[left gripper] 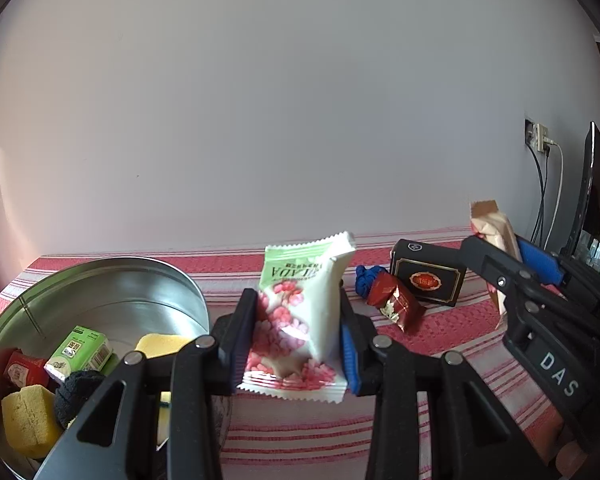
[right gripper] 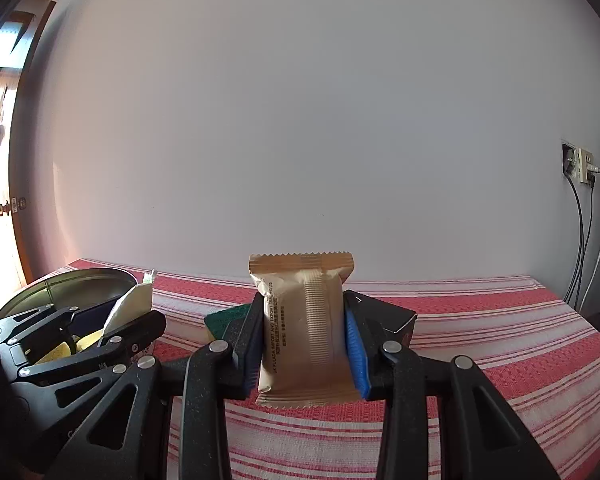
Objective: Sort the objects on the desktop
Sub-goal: 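Carry the tan snack and candy packet over the silver tin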
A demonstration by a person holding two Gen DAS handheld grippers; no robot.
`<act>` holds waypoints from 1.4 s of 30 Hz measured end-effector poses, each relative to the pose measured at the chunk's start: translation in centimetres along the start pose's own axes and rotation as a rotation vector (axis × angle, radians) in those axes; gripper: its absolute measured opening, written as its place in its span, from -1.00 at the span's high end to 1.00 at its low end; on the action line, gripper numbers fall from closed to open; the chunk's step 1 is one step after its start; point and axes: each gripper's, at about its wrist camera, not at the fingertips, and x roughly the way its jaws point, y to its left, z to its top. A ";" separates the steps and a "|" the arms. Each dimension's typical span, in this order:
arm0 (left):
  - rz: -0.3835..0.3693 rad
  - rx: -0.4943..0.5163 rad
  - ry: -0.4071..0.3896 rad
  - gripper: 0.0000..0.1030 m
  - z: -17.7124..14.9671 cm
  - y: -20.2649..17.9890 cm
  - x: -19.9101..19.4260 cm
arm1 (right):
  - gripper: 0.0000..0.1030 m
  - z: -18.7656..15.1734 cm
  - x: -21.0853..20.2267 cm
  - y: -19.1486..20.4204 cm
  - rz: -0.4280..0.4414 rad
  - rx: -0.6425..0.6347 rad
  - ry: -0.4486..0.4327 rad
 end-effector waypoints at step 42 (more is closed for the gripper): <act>-0.025 -0.081 -0.086 0.28 -0.5 5.6 -4.1 | 0.24 -1.3 -4.1 5.2 0.059 -0.001 -0.010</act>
